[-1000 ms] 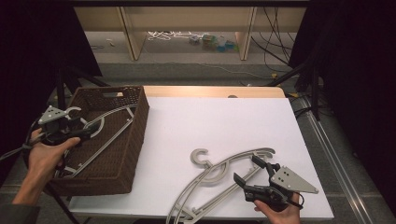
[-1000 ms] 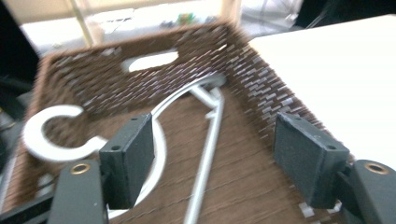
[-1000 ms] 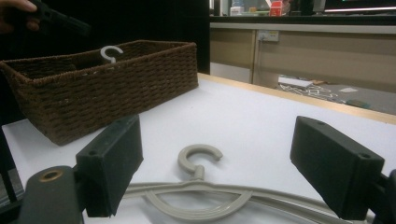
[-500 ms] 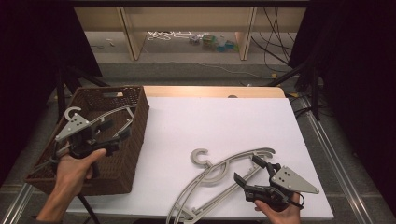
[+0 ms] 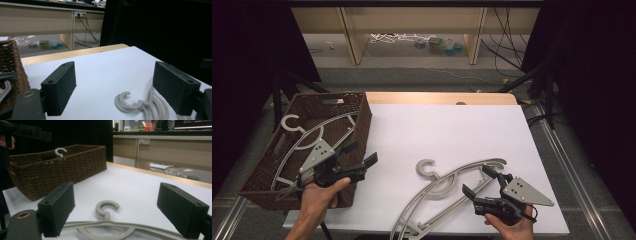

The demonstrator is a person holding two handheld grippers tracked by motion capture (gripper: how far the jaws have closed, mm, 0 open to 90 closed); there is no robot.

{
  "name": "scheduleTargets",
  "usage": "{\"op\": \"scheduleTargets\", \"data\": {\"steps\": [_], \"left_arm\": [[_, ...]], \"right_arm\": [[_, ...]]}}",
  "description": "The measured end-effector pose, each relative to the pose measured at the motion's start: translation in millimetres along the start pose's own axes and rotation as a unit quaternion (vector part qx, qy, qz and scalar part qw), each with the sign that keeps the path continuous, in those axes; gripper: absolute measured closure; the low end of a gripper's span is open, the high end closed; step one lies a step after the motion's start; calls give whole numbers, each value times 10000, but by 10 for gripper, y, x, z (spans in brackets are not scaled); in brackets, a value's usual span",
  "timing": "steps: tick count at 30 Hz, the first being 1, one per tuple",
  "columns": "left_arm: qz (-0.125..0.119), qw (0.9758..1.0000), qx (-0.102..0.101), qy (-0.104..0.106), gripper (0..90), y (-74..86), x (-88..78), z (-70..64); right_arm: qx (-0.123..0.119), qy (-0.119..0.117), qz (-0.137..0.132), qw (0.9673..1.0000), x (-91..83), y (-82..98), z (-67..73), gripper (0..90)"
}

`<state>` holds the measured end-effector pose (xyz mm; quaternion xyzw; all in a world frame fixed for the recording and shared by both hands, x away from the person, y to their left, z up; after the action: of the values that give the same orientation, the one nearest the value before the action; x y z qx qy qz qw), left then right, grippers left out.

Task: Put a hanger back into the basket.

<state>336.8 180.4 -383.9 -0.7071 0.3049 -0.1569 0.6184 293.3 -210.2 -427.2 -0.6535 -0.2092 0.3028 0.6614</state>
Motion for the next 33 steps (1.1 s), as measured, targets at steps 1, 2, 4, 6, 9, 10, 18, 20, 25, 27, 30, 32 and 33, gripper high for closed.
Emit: {"op": "scheduleTargets", "data": {"steps": [1, 2, 4, 6, 9, 10, 18, 20, 25, 27, 30, 32, 33], "left_arm": [[4, 10000, -12, 14, 186, 24, 7, -18], [1, 10000, -11, 25, 185, 44, 14, -36], [-53, 9999, 75, 49, 184, 82, 25, -64], [-24, 9999, 104, 0, 184, 126, 22, -87], [-10, 9999, 150, 56, 181, 211, 13, -121], [-22, 9999, 158, 62, 181, 249, 13, -129], [290, 9989, 356, 25, 178, 623, 0, -161], [355, 9987, 372, 18, 176, 658, 10, -167], [380, 9985, 389, 61, 172, 677, 41, -195], [441, 9981, 415, 64, 171, 677, 40, -199], [470, 9979, 427, 90, 171, 689, 48, -212], [483, 9977, 458, 109, 170, 693, 49, -221], [501, 9976, 452, 130, 170, 696, 52, -225]], "right_arm": [[14, -32, 31, 10000, 0, 1, -3, 155], [30, -33, 43, 10000, -2, 2, -4, 155], [19, -53, 47, 10000, -6, 0, -6, 155], [12, -83, 44, 10000, -13, -6, 2, 155], [34, -53, 44, 10000, -20, -3, 6, 154], [34, -53, 44, 10000, -20, -3, 6, 154], [-8, -108, 45, 9999, -25, -9, 30, 155], [-36, -98, 34, 9999, -23, -9, 26, 155], [-47, -77, 51, 9999, -25, -5, 21, 155], [-55, -75, 40, 9999, -26, -3, 25, 155], [-40, -45, 64, 10000, -35, -2, 26, 155], [-41, -61, 70, 9999, -30, -1, 26, 155], [-48, -55, 72, 9999, -27, -2, 26, 155]]}}
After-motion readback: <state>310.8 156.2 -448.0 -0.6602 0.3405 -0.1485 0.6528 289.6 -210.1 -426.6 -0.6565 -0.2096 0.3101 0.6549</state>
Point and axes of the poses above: each handheld gripper's, and its own axes: x roughly forward along the jaws, y roughly out of its underside, z roughly to its left, the point moved 3 cm from there along x, roughly forward along the jaws, and after that the axes turned 2 degrees about -z, right-handed, at the moved point
